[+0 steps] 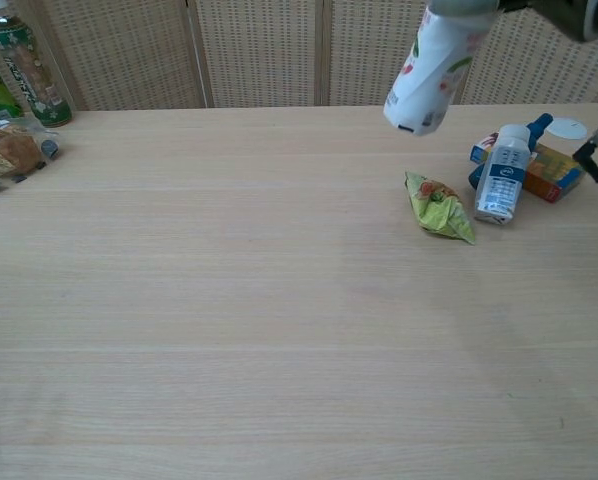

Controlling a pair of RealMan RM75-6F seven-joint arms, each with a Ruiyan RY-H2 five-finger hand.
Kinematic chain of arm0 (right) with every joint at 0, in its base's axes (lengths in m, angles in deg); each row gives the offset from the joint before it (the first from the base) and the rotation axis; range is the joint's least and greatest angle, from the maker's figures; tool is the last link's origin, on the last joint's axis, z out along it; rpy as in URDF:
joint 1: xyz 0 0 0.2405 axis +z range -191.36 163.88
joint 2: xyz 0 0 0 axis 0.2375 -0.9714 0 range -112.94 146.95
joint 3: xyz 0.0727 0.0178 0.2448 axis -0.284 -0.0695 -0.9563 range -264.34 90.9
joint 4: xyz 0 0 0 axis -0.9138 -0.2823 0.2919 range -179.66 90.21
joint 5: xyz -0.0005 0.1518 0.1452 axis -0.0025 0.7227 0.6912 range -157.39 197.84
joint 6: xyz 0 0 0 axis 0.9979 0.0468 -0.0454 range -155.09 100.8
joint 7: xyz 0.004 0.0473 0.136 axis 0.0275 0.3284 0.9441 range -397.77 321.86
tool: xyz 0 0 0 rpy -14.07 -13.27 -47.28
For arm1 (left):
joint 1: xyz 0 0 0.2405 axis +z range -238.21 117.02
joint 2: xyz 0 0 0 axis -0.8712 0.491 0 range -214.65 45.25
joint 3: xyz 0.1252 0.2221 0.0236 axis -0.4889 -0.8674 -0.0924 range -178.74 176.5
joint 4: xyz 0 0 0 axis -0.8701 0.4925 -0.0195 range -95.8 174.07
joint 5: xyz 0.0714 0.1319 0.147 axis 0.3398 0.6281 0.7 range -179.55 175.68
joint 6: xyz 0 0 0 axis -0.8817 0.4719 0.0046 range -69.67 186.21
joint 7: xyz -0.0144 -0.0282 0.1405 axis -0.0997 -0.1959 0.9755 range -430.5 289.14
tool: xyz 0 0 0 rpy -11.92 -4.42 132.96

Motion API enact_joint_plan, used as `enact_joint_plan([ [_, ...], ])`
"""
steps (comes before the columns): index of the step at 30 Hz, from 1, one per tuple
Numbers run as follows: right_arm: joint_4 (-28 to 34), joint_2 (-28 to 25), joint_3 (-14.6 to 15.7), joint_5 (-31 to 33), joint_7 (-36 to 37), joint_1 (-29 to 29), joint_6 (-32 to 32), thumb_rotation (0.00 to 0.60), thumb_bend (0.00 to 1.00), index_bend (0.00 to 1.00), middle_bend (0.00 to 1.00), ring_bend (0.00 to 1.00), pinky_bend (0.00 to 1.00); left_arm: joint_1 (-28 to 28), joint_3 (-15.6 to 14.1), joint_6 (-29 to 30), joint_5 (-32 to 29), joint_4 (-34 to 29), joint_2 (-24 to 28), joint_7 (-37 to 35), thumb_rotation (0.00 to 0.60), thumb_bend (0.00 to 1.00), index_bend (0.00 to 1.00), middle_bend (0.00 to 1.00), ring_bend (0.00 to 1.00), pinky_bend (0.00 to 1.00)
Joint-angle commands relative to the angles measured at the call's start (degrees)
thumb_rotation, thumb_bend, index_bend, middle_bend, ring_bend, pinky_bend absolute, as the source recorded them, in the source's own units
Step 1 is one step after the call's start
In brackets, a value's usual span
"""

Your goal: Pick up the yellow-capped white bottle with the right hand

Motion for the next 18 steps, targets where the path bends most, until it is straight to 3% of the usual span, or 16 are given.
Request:
enact_joint_plan([
  [1, 2.8, -2.0, -1.7, 1.1, -1.8, 0.2, 0.4, 0.6, 0.0, 0.69, 0.88, 0.79, 0.81, 0.0, 0.0, 0.1, 0.1, 0.1, -0.1, -0.1, 0.6, 0.35, 0.08, 0.06, 0.0, 0.0],
  [11, 9.1, -5.9, -6.7, 1.9, -3.5, 1.3, 3.4, 0.6, 0.0, 0.69, 0.88, 0.79, 0.81, 0.7, -0.5, 1.2, 0.8, 0.3, -0.1, -0.5, 0.6, 0.35, 0.08, 0.06, 0.0, 0.0],
  [18, 11.2, -7.5, -8.3, 2.7, -5.0, 1.8, 4.4, 0.6, 0.0, 0.69, 0.88, 0.79, 0.81, 1.0, -0.6, 1.7, 0.9, 0.4, -0.1, -0.8, 0.6, 0.35, 0.08, 0.06, 0.0, 0.0],
])
